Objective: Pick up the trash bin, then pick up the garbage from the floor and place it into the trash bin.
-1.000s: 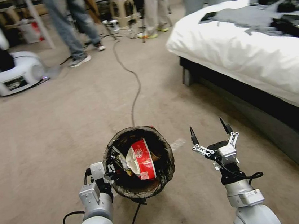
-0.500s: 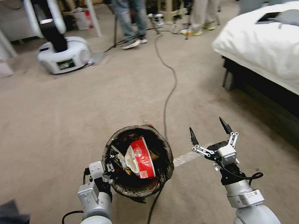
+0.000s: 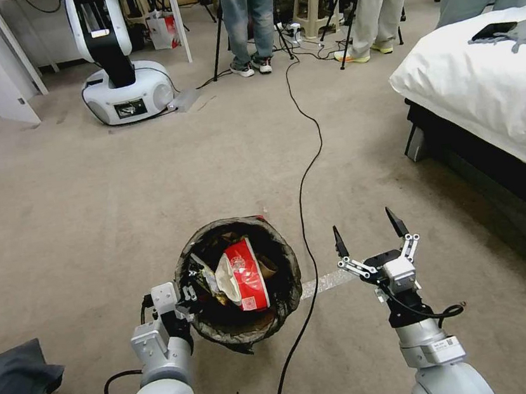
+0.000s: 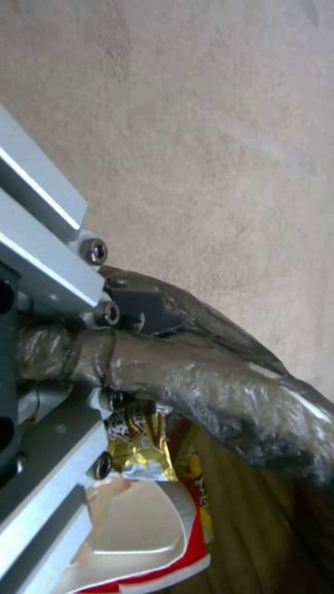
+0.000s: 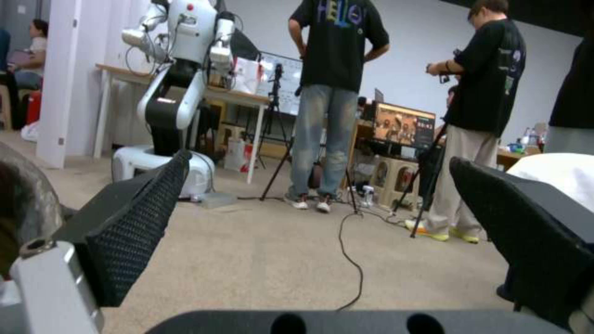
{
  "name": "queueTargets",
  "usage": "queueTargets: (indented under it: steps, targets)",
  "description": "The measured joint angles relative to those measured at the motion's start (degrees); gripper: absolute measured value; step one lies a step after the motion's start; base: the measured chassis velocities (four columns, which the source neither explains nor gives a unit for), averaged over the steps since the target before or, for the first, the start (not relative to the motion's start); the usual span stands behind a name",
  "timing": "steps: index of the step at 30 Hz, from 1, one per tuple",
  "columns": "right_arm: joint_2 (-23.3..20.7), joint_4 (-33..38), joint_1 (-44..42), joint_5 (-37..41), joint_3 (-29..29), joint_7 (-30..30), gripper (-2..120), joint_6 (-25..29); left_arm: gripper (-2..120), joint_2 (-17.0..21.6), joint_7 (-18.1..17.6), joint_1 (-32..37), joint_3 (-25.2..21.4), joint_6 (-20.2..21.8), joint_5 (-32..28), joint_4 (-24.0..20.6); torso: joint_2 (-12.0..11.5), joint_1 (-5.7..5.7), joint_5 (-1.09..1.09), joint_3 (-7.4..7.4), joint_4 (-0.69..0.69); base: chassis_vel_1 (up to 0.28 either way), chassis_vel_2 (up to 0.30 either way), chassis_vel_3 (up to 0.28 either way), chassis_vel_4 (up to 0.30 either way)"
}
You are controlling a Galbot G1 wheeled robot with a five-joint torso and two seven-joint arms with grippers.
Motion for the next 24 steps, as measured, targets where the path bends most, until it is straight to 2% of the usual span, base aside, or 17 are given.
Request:
queueTargets:
  steps: [5,6,8,11,17,24]
  targets:
    - [0.0,0.0,-0.1,-0.1,0.1,0.0,100,0.3,0,0.1,-1.0,-0.3,-1.1,4.1,-2.0,-0.6,0.0,0.00,0.00,0.00,0.00,0.000,0.000,0.000,0.000]
    - [0.0,-0.1,-0.2,-0.3,0.1,0.0,100,0.5,0,0.2,-1.3,-0.5,-1.9,6.9,-3.4,-0.8,0.0,0.00,0.00,0.00,0.00,0.000,0.000,0.000,0.000]
    - [0.1,-0.2,-0.2,-0.4,0.1,0.0,100,0.6,0,0.3,-1.4,-0.6,-2.2,8.1,-4.4,-0.9,0.0,0.00,0.00,0.00,0.01,0.000,0.000,0.000,0.000]
    - [0.1,-0.2,-0.3,-0.8,0.2,-0.1,100,0.9,0,0.5,-1.6,-1.2,-3.8,12.5,-8.3,-0.9,0.0,0.00,-0.01,0.00,0.00,0.000,0.000,0.000,0.000]
    - [0.2,-0.2,-0.5,-1.0,0.2,-0.4,100,1.3,0,0.8,-1.8,-1.9,-6.1,15.3,-11.6,1.6,0.0,0.00,0.00,0.00,0.00,0.000,0.000,0.000,0.000]
    - [0.2,-0.4,-0.9,-1.4,0.3,-0.7,100,1.9,0,0.8,-1.5,-2.3,-7.2,16.3,-14.6,4.5,0.0,0.00,-0.01,0.00,0.00,0.000,0.000,0.000,0.000]
